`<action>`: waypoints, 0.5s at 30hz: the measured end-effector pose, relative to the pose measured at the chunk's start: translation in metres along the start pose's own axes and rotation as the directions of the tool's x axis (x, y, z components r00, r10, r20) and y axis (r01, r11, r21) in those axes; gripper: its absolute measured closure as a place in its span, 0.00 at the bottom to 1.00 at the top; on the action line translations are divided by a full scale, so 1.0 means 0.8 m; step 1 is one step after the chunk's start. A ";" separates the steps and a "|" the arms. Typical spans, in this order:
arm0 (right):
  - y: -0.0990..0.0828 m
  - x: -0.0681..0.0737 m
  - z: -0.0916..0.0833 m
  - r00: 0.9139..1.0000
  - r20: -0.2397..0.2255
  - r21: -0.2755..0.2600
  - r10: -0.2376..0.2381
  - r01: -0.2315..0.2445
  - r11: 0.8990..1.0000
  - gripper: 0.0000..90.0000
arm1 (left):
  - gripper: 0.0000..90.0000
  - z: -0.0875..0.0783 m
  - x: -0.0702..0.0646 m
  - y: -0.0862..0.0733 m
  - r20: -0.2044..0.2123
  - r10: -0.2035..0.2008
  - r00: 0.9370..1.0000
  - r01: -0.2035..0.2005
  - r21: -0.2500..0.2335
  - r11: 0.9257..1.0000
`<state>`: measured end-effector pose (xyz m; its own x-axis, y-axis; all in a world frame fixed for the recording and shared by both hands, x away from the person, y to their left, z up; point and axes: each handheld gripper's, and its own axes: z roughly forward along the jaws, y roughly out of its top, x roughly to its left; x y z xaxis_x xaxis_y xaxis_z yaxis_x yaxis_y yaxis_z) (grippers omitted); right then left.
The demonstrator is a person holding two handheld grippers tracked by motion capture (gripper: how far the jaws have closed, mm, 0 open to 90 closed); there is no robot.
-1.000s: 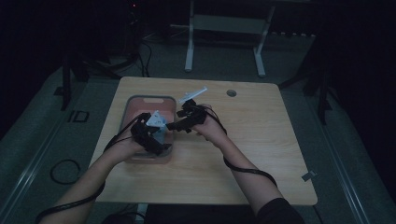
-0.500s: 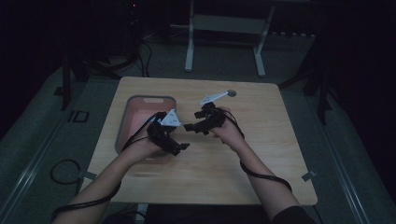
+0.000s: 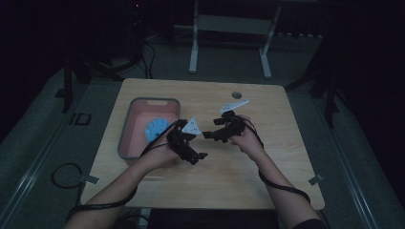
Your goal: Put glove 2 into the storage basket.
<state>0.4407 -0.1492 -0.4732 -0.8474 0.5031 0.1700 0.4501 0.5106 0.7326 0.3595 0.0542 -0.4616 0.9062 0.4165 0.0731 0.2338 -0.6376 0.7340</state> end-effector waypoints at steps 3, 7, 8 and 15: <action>-0.008 -0.004 -0.005 1.000 0.008 0.001 0.012 -0.012 1.000 0.17 | 0.02 0.005 -0.001 0.003 -0.009 0.012 1.000 -0.012 -0.002 1.000; -0.021 -0.009 -0.012 0.999 0.021 -0.001 0.024 -0.024 1.000 0.17 | 0.02 0.010 -0.005 0.006 -0.002 0.010 1.000 -0.010 -0.019 1.000; -0.022 -0.009 -0.012 0.999 0.023 0.001 0.025 -0.025 1.000 0.17 | 0.02 0.012 -0.007 0.006 0.000 0.013 1.000 -0.013 -0.018 1.000; -0.042 -0.014 -0.018 0.999 0.030 0.011 0.039 -0.040 0.999 0.17 | 0.02 0.027 -0.018 0.003 0.032 0.020 0.999 -0.019 -0.022 1.000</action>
<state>0.4308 -0.1819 -0.4907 -0.8201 0.5436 0.1785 0.4865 0.4983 0.7177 0.3548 0.0329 -0.4757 0.9215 0.3827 0.0656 0.2089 -0.6310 0.7471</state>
